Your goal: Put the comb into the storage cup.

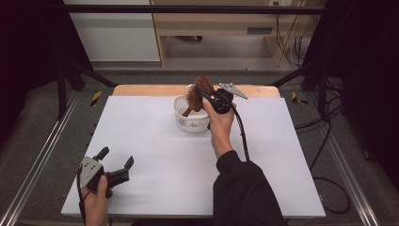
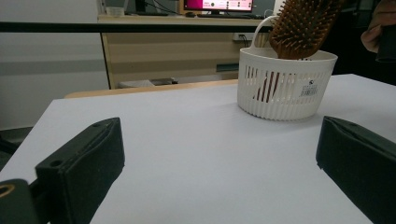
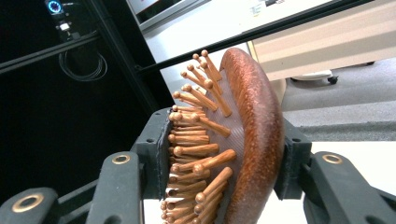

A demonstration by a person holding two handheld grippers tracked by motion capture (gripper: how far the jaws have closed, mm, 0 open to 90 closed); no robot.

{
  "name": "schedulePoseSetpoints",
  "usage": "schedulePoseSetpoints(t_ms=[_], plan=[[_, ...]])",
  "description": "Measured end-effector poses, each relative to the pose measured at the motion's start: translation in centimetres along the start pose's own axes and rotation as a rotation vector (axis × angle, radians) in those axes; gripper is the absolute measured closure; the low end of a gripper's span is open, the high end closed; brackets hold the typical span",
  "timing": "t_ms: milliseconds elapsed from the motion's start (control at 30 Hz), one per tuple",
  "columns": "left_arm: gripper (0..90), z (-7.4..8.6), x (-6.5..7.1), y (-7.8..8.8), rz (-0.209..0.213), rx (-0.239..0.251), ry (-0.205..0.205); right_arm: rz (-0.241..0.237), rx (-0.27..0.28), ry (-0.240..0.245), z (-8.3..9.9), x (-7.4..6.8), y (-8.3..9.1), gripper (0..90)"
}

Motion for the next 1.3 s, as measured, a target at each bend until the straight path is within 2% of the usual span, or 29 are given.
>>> schedulePoseSetpoints(t_ms=[400, 900, 1300], plan=[[1.0, 0.0, -0.1, 0.1, -0.003, 0.006, 0.004, -0.005, -0.023, 0.027, -0.1, 0.5, 0.2, 47.0], [1.0, 0.0, -0.2, 0.1, -0.005, 0.005, 0.006, -0.01, -0.051, 0.035, -0.2, 1.1, 0.4, 44.2], [1.0, 0.0, -0.1, 0.1, -0.003, 0.001, 0.004, 0.007, -0.067, 0.046, -0.4, 1.9, 0.6, 41.9]])
Point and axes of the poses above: each handheld gripper's, and its own axes: y roughly backward along the jaws, z roughly out of its underside, x roughly to its right, the point moved 3 cm from there along -y, roughly forward along the jaws, and after that the axes turned 12 degrees about x, right-handed, at the moved point
